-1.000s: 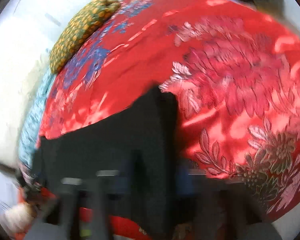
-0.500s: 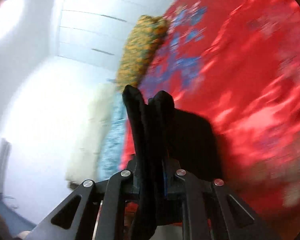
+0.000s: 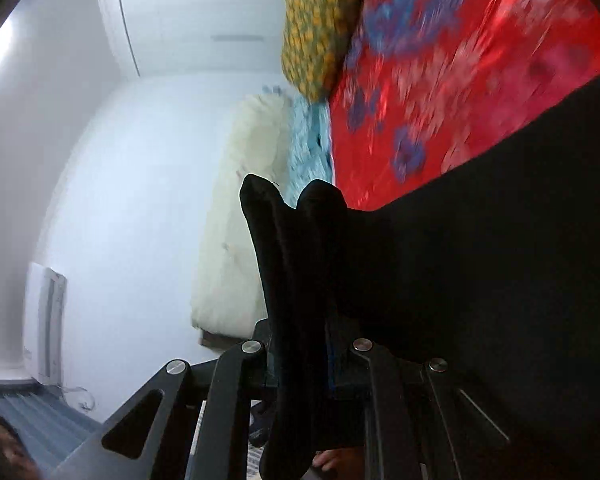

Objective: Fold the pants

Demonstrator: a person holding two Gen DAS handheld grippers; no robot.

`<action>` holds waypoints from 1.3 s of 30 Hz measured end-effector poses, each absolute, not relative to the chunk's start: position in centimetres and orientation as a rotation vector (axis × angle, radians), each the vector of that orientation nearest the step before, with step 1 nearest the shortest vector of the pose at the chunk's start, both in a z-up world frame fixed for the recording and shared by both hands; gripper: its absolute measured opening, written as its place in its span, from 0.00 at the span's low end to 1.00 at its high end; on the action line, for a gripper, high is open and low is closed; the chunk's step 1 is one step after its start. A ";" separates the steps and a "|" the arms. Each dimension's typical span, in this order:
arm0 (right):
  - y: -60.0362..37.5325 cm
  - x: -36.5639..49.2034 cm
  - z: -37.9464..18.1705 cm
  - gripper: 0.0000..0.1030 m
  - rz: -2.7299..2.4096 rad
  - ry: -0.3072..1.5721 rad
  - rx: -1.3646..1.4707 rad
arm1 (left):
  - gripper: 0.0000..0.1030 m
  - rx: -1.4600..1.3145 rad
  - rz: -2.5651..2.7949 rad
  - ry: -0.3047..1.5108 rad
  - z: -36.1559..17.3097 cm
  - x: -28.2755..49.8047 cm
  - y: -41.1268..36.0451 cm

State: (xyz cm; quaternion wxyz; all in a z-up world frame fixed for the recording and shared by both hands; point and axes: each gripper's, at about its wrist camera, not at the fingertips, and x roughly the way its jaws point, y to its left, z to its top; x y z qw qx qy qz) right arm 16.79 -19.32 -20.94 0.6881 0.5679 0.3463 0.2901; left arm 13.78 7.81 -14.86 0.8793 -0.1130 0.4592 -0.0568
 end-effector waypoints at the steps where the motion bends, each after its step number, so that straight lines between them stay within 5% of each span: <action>1: -17.4 17.7 -21.3 0.14 0.648 0.801 1.250 | 0.98 -0.246 -0.107 0.962 -15.1 13.8 8.2; 4: -12.7 19.9 -22.1 0.27 0.559 0.920 1.077 | 0.98 -0.294 -0.070 0.976 -15.5 14.0 10.2; 6: -9.2 21.3 -22.5 0.76 0.502 1.074 0.871 | 0.98 -0.348 -0.044 0.973 -15.5 14.0 11.8; 8: -7.1 21.3 -22.1 0.77 0.514 1.158 0.756 | 0.98 -0.406 -0.027 0.962 -15.3 14.0 13.0; 13: -13.2 16.1 -16.4 0.82 0.451 0.953 0.570 | 0.94 -0.474 -0.137 0.931 -14.4 13.8 12.8; 15: -16.7 13.2 -15.1 0.87 0.358 0.904 0.476 | 0.76 -0.435 -0.265 0.948 -14.3 13.9 10.2; 21: -23.5 4.8 -15.0 0.87 0.116 0.811 0.385 | 0.66 -0.189 -0.368 1.058 -16.9 14.8 2.3; 22: -24.4 3.9 -14.9 0.87 0.086 0.804 0.377 | 0.59 -0.195 -0.375 1.085 -17.7 15.1 1.7; 23: -25.0 3.2 -14.9 0.87 0.054 0.804 0.364 | 0.23 -0.205 -0.386 1.104 -18.3 15.2 1.2; 24: -25.6 2.9 -14.6 0.88 0.035 0.800 0.350 | 0.09 -0.202 -0.387 1.133 -19.0 15.5 0.8; 34: -22.2 4.3 -14.8 0.87 0.006 0.783 0.012 | 0.07 -0.017 -0.279 1.082 -17.4 15.1 1.7; 38: -20.2 7.4 -18.6 0.87 0.080 0.882 0.016 | 0.30 -0.087 -0.252 1.115 -18.4 14.8 2.4; 39: -20.0 8.3 -20.5 0.88 0.106 0.959 0.035 | 0.53 -0.106 -0.231 1.108 -18.1 14.7 3.0</action>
